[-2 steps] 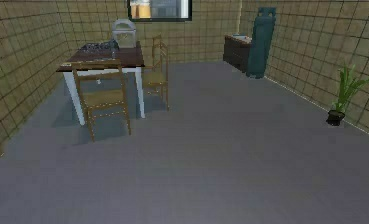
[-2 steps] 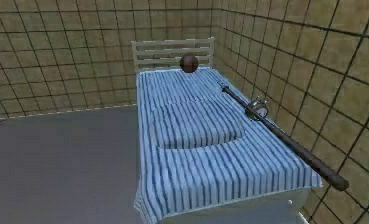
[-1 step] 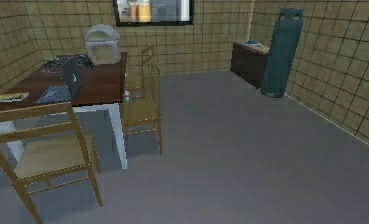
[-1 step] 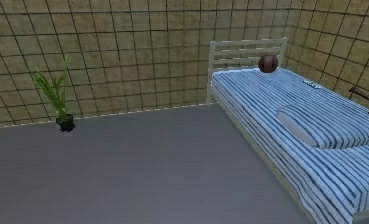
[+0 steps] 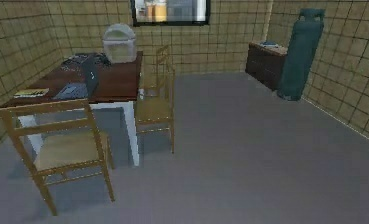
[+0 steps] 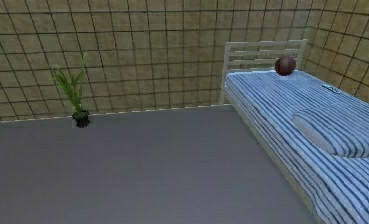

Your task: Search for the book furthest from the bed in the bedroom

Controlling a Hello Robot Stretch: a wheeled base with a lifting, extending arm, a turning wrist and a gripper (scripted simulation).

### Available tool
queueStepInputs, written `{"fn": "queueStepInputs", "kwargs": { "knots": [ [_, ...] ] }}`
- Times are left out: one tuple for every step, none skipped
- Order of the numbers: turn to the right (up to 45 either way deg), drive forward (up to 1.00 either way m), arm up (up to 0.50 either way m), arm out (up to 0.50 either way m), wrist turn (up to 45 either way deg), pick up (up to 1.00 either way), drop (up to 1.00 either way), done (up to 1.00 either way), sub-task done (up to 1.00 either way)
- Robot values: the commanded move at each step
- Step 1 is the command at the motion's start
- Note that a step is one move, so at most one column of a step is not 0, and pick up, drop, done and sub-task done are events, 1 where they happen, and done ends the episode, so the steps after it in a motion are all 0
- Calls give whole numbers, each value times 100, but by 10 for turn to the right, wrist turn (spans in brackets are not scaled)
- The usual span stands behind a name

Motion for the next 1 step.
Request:
{"fn": "queueStepInputs", "kwargs": {
  "knots": [
    [0, 80, 0, 0, 0, 0, 0, 0, 0]
  ]
}}
